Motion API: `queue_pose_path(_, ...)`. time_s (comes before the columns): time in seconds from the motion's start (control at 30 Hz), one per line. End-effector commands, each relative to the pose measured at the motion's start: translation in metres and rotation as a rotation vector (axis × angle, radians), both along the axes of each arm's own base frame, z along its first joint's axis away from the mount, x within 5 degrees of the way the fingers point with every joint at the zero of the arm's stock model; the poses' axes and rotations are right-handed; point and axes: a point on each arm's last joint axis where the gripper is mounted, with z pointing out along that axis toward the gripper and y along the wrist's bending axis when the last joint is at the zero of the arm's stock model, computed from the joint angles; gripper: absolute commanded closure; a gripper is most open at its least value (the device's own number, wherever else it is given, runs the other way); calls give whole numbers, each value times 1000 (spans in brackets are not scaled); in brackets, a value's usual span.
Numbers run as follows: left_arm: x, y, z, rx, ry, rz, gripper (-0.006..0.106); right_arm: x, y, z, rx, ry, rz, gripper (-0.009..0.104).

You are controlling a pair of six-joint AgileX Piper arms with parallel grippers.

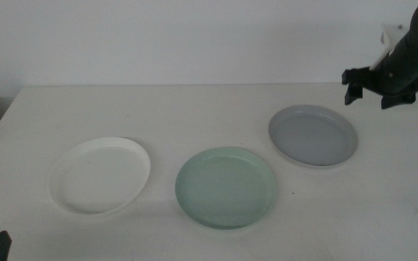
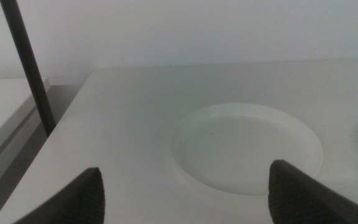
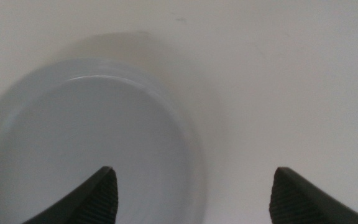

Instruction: Stack the three bowls on top of each other.

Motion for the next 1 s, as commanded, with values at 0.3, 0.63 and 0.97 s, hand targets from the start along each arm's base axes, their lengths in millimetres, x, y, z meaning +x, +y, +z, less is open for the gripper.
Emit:
queue_pose_path(0.3, 0, 0, 10, -10, -104, 5, 12, 27, -10, -30, -29, -84, 34, 38)
queue_pose_path(0.63, 0, 0, 10, -10, -104, 5, 12, 36, -9, -39, -27, -144, 41, 80)
queue_pose_path(0.97, 0, 0, 10, -10, -104, 5, 12, 29, -9, -36, -55, -87, 99, 96)
